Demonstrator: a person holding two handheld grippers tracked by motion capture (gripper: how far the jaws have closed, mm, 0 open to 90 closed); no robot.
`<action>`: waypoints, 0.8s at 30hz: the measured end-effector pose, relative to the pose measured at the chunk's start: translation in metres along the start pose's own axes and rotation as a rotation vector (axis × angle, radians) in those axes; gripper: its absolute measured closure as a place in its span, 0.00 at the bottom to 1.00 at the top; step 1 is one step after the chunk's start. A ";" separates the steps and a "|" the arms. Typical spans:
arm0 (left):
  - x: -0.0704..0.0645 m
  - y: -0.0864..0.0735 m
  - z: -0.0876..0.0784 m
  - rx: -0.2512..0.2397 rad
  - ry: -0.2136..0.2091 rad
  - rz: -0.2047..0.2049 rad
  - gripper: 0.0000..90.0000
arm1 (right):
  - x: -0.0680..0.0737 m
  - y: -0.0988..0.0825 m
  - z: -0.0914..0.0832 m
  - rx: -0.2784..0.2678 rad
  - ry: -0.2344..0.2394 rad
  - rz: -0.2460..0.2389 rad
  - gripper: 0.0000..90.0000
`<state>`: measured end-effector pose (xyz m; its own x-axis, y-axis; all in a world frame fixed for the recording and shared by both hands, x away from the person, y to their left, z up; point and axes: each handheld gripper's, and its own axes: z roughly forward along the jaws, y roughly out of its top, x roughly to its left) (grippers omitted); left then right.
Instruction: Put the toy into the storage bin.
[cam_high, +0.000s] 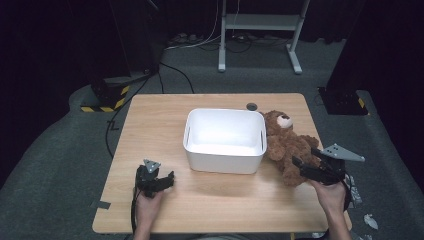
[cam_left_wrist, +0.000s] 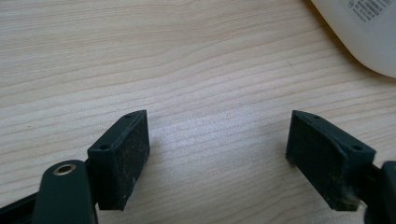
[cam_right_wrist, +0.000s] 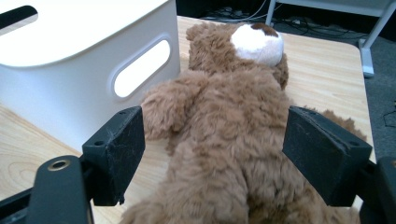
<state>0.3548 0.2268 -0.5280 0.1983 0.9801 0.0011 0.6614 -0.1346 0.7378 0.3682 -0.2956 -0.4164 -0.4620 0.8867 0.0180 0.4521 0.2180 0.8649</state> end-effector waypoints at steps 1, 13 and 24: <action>0.000 0.000 0.000 0.000 0.000 -0.001 0.24 | 0.000 0.003 0.001 0.002 -0.002 -0.001 0.23; 0.000 0.000 0.000 0.004 -0.001 0.004 0.24 | 0.000 0.021 0.016 0.024 -0.011 -0.018 0.23; 0.000 0.000 0.000 0.005 -0.001 0.004 0.24 | -0.004 0.030 0.029 0.046 -0.006 -0.001 0.23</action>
<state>0.3546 0.2273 -0.5277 0.2014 0.9795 0.0037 0.6642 -0.1393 0.7344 0.4060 -0.2807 -0.4050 -0.4577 0.8890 0.0143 0.4865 0.2369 0.8410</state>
